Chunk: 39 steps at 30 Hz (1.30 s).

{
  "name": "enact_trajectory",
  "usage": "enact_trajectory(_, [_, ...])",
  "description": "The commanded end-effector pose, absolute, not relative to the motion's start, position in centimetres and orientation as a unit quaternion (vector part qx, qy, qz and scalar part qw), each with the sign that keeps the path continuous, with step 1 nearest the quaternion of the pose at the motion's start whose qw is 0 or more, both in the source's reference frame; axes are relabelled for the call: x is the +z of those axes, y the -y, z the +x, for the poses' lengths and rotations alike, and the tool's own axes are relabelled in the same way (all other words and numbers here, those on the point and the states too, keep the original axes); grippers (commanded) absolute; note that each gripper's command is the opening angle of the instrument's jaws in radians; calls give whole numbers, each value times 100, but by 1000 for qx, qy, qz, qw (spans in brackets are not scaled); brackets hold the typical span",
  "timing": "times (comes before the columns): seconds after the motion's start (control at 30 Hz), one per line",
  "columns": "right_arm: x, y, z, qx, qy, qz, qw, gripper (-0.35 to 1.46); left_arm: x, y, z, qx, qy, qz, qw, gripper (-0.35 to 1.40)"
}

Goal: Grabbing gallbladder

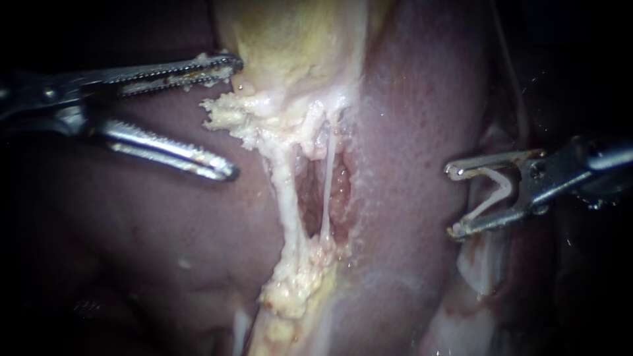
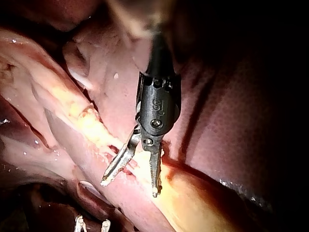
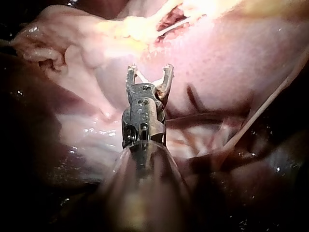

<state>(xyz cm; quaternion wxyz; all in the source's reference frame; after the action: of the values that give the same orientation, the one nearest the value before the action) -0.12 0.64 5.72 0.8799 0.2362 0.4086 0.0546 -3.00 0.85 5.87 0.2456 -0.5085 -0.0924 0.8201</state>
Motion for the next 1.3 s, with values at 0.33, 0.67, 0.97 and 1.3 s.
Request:
enact_trajectory(0.33, [571,-64,-12,54,-409,236,880,48,634,-85,-280,815,101,-507,262,74])
enact_trajectory(0.67, [572,-64,-12,54,-409,236,880,48,703,-70,-285,805,116,-498,301,71])
enact_trajectory(0.97, [572,-63,-12,54,-409,236,880,48,728,-67,-304,794,136,-493,329,64])
enact_trajectory(1.3, [571,-63,-12,54,-409,236,880,48,716,-67,-303,774,167,-485,371,5])
